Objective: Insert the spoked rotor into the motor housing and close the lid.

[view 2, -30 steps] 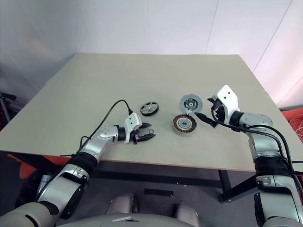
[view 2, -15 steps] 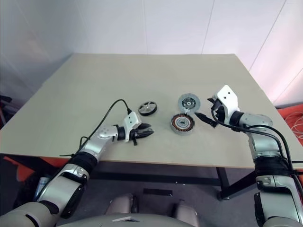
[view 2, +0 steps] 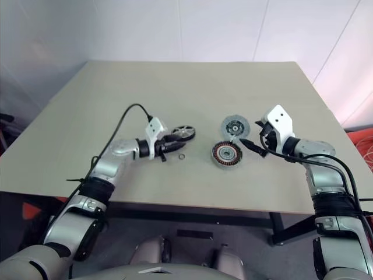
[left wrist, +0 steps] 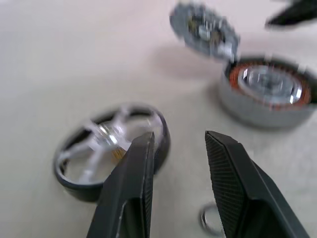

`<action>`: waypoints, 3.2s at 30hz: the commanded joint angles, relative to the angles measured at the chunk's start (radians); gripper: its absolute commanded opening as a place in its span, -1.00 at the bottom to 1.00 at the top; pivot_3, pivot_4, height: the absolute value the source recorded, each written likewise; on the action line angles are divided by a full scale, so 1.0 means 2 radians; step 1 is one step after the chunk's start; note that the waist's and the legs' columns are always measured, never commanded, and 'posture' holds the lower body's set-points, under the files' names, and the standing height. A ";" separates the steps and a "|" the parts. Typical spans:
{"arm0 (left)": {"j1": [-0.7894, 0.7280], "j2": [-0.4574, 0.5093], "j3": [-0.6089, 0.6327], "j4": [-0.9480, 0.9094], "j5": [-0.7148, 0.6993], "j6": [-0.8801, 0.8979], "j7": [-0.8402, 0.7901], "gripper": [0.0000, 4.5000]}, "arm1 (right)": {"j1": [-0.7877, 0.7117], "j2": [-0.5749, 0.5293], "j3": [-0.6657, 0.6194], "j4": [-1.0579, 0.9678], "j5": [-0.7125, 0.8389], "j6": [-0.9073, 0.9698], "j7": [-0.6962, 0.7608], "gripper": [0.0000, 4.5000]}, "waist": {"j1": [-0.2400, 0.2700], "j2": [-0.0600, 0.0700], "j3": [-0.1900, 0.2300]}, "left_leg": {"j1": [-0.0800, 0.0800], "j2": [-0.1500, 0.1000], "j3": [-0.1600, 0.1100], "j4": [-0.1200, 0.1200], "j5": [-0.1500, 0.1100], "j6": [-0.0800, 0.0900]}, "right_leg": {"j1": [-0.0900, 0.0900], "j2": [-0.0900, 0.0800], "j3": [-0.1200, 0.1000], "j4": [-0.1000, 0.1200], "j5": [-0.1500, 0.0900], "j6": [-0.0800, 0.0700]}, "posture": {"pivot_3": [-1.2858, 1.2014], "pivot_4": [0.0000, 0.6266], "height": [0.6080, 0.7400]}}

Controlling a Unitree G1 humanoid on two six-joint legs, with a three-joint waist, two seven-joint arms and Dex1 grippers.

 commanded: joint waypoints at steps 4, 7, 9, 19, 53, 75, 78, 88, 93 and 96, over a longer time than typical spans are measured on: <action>-0.007 -0.002 0.009 -0.056 -0.048 0.063 -0.026 -0.25 | -0.009 0.002 -0.004 -0.004 -0.001 -0.012 -0.004 1.00 | 0.000 0.000 0.000 | -0.001 0.000 0.000 0.001 -0.001 0.001 | 0.000 -0.001 0.000 0.000 0.000 0.000 | 0.03 -1.00 1.00; -0.001 0.005 -0.005 -0.059 -0.035 0.067 -0.030 -0.25 | -0.007 0.001 -0.005 -0.006 -0.001 -0.012 -0.005 1.00 | 0.000 0.000 0.000 | 0.000 0.000 0.000 0.001 -0.001 0.001 | 0.000 -0.001 0.000 0.000 0.000 0.000 | 0.03 -1.00 1.00; 0.007 0.018 -0.027 -0.054 -0.005 0.043 -0.030 -0.25 | -0.005 -0.001 -0.007 -0.008 0.000 -0.012 -0.005 1.00 | 0.000 0.000 0.000 | 0.000 0.000 0.000 0.001 0.000 0.000 | 0.000 -0.001 0.000 0.000 0.000 0.000 | 0.03 -1.00 1.00; 0.024 0.033 -0.061 0.005 0.067 -0.050 0.004 -0.25 | -0.008 -0.002 -0.006 -0.004 -0.001 -0.014 -0.005 1.00 | -0.001 0.000 0.000 | 0.001 0.000 0.000 0.001 0.000 0.000 | 0.002 0.000 0.000 0.000 0.000 0.000 | 0.03 -1.00 1.00; 0.029 0.015 -0.063 0.043 0.081 -0.043 0.008 0.43 | -0.007 0.003 -0.006 -0.005 -0.004 -0.017 -0.010 1.00 | -0.001 0.000 0.000 | 0.003 0.000 0.000 0.002 0.000 0.000 | 0.003 0.000 0.000 0.001 0.000 0.000 | 0.03 -1.00 1.00; 0.039 0.009 -0.042 -0.020 0.023 0.028 -0.023 -0.68 | -0.015 0.003 -0.004 0.005 -0.008 -0.022 -0.010 1.00 | -0.001 0.000 0.000 | 0.004 0.000 0.000 0.002 0.000 0.000 | 0.004 0.000 0.000 0.001 0.000 0.000 | 0.03 -1.00 1.00; 0.041 0.010 -0.029 -0.082 -0.037 0.109 -0.060 -0.68 | -0.015 0.003 -0.003 0.006 -0.008 -0.022 -0.009 1.00 | 0.000 0.000 0.000 | 0.003 0.000 0.000 0.002 0.000 0.000 | 0.004 0.000 0.000 0.001 0.000 0.000 | 0.03 -1.00 1.00; 0.022 0.021 -0.031 -0.112 -0.065 0.152 -0.065 -0.68 | -0.017 0.007 -0.002 0.009 -0.009 -0.024 -0.012 1.00 | -0.001 0.000 0.000 | 0.003 0.000 0.000 0.003 0.000 0.000 | 0.004 0.000 0.000 0.001 0.000 0.000 | 0.03 -1.00 1.00; -0.024 -0.015 -0.041 -0.060 -0.049 0.114 -0.047 -0.68 | -0.017 0.008 -0.001 0.012 -0.010 -0.027 -0.013 1.00 | 0.001 0.000 0.000 | 0.003 0.000 0.000 0.004 0.000 0.000 | 0.004 0.000 0.000 0.001 0.000 0.000 | 0.03 -1.00 1.00; -0.048 -0.033 -0.053 -0.024 -0.041 0.096 -0.055 -0.68 | -0.018 0.008 -0.001 0.011 -0.010 -0.027 -0.013 1.00 | 0.000 0.000 0.000 | 0.003 0.000 0.000 0.005 -0.001 0.001 | 0.005 -0.001 0.000 0.001 0.000 0.000 | 0.03 -1.00 1.00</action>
